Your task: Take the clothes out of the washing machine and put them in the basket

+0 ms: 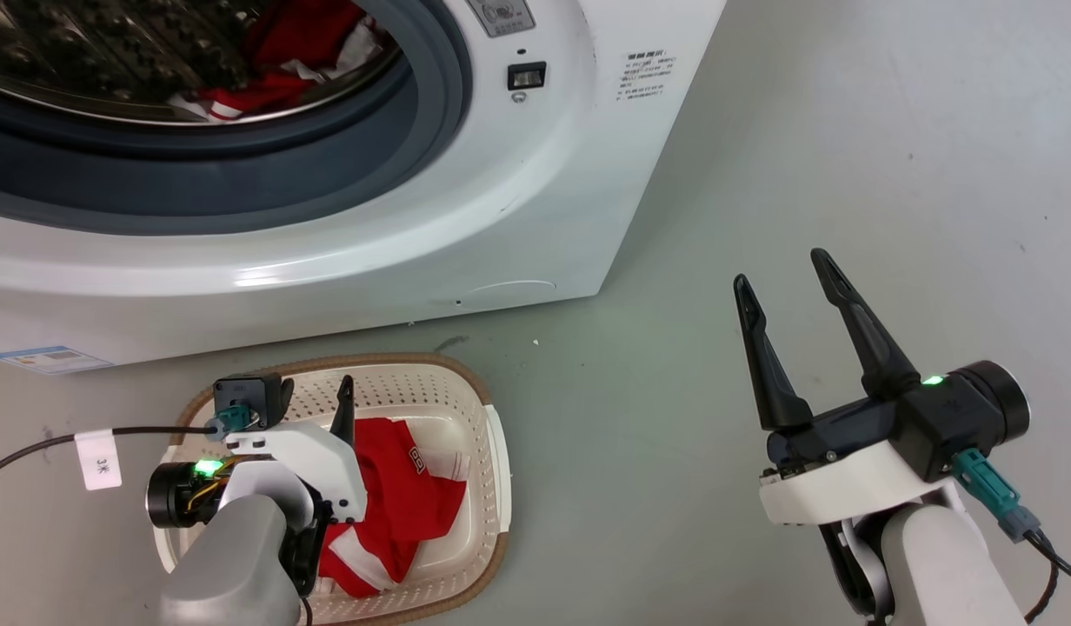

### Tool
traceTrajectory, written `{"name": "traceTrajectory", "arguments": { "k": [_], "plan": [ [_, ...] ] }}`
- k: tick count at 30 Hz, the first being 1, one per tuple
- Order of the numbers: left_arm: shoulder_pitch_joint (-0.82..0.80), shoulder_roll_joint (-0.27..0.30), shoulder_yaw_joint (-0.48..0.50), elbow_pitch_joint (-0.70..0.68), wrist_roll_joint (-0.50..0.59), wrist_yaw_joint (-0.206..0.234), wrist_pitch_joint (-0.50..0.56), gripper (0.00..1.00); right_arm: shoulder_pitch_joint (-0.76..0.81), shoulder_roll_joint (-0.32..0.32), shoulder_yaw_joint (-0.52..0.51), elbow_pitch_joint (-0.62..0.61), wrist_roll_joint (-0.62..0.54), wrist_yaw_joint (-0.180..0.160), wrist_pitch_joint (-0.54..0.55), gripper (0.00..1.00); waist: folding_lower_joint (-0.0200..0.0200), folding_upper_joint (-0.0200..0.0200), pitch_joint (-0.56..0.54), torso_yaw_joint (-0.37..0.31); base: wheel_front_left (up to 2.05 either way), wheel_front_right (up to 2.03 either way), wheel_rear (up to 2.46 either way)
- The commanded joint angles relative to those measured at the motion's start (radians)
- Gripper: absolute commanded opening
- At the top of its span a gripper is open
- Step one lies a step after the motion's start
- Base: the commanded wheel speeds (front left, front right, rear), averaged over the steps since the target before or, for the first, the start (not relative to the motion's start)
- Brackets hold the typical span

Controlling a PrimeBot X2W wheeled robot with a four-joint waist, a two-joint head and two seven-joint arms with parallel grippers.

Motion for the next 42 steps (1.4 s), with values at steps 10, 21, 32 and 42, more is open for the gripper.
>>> {"name": "traceTrajectory", "arguments": {
  "k": [10, 21, 32, 42],
  "plan": [
    [0.163, 0.021, 0.165, -0.454, 0.147, 0.082, -0.005, 1.00, 0.037, 0.001, -0.016, -0.020, -0.010, -0.001, 0.019, 1.00, 0.0001, -0.0001, -0.055, 0.031, 0.00, 0.00, 0.00],
    [0.050, 0.081, 0.241, -0.498, 0.194, 0.000, 0.019, 1.00, 0.049, 0.001, 0.005, -0.016, 0.014, -0.001, 0.018, 1.00, 0.0001, -0.0001, -0.066, -0.009, 0.00, 0.00, 0.00],
    [-0.222, 0.220, 0.217, -0.239, 0.180, -0.082, 0.297, 1.00, 0.025, 0.002, 0.026, 0.004, 0.066, -0.001, 0.003, 1.00, 0.0001, -0.0001, -0.010, -0.119, 0.00, 0.00, 0.00],
    [-0.426, 0.349, 0.169, -0.115, 0.198, -0.108, 0.587, 1.00, -0.012, 0.002, 0.058, 0.001, 0.130, -0.001, -0.003, 1.00, 0.0001, -0.0001, 0.099, -0.219, 0.00, 0.00, 0.00]
  ]
}}
